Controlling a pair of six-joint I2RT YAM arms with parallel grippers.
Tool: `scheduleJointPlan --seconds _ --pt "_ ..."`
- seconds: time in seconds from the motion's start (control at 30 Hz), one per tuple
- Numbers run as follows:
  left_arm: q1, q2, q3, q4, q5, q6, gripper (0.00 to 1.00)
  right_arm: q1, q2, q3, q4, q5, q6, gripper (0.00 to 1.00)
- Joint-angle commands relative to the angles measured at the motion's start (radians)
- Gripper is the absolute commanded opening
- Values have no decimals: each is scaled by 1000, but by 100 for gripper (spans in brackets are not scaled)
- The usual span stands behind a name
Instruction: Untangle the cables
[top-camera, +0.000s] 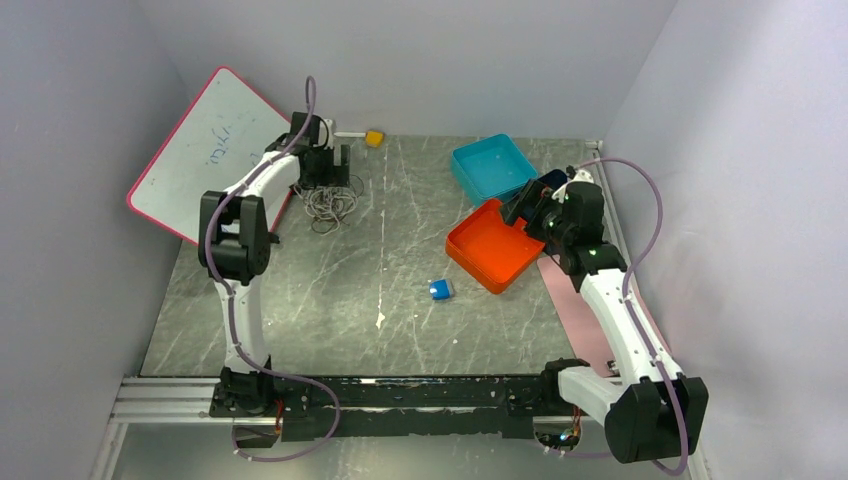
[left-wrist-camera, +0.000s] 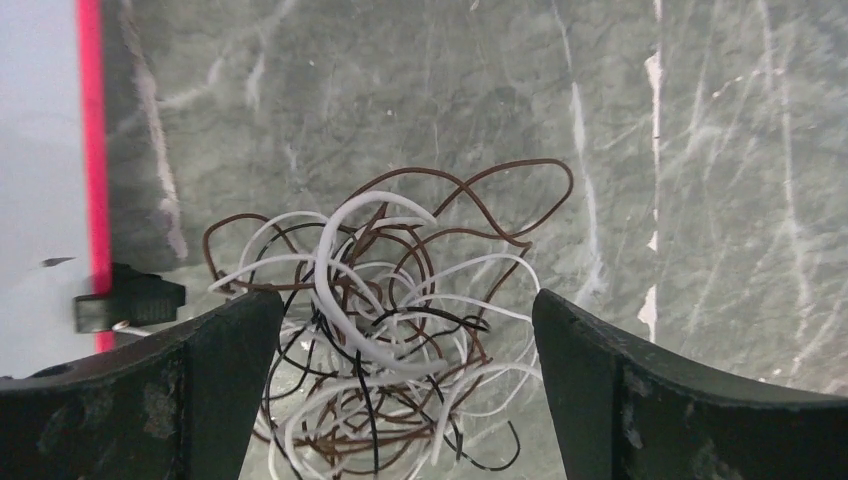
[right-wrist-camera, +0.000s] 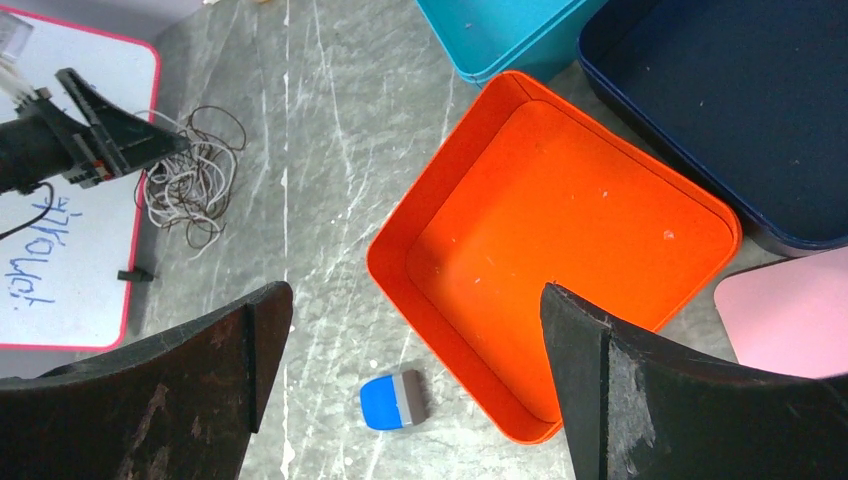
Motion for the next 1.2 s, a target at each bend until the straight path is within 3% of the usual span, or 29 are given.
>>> scheduleJointPlan --seconds 0.0,0.2,0.37,0.63,1.17 --pt "-1 35 11 -8 -54 17 100 -8 7 -10 18 -19 -20 98" --pt "-12 49 -9 -11 -80 17 95 -8 19 -17 30 -35 -23 97" --pt "-37 23 -70 14 -92 0 77 -9 20 -23 39 -46 -17 96" --pt "-60 -2 -156 28 -83 -40 59 -9 9 -25 28 -40 -22 95" --pt "-274 -279 -470 126 -76 -125 34 -8 -5 -44 19 -26 -36 94"
